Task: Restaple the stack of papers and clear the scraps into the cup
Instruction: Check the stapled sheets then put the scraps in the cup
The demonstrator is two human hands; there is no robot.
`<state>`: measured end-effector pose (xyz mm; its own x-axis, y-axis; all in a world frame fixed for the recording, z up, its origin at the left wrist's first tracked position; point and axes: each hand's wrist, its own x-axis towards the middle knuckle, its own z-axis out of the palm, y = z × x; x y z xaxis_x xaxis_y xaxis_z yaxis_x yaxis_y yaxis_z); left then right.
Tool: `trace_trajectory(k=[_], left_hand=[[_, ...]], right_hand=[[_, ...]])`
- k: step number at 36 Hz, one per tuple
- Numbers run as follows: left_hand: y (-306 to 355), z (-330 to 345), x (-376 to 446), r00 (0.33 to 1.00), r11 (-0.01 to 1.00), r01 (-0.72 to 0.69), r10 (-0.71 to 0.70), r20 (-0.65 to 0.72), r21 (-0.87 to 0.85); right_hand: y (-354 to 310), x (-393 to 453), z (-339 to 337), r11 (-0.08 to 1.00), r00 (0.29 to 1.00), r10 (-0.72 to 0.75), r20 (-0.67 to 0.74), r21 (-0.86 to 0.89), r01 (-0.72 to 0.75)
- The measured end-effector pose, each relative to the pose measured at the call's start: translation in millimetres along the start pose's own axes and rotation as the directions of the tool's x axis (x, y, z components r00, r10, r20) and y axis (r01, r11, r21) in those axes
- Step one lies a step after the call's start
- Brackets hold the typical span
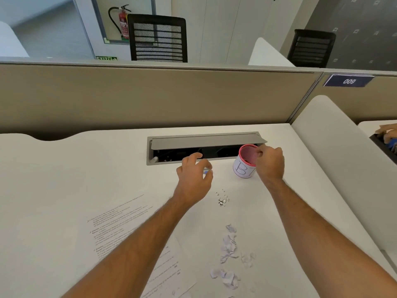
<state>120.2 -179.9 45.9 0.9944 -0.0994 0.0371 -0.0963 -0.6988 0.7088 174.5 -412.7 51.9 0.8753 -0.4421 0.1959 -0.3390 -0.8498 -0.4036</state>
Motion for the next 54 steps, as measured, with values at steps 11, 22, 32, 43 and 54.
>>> trace_trajectory(k=[11,22,32,43,54], left_hand=[[-14.7,-12.1,-19.5,0.993,0.992,0.119,-0.119,0.001,0.031],[-79.1,-48.5,-111.3,0.94,0.929,0.336,-0.341,0.006,0.156],[-124.1,-72.1,-190.5,0.771,0.739,0.636,-0.623,-0.134,0.221],[-128.7,-75.7,-225.2,0.613,0.616,0.787,-0.774,-0.157,0.035],[-124.9,-104.9,-223.4,0.51,0.515,0.799,-0.854,-0.103,-0.31]], right_hand=[[-16.8,-34.0,-7.6,0.985,0.982,-0.111,-0.153,0.117,0.13],[-98.3,-219.9,31.6,0.944,0.905,-0.254,0.34,0.291,0.156],[-123.6,-303.2,35.8,0.984,0.78,-0.151,0.607,0.017,0.177],[-125.4,-346.8,32.2,0.958,0.783,-0.155,0.603,-0.103,0.269],[-130.0,-367.5,26.8,0.954,0.802,-0.138,0.581,-0.139,0.266]])
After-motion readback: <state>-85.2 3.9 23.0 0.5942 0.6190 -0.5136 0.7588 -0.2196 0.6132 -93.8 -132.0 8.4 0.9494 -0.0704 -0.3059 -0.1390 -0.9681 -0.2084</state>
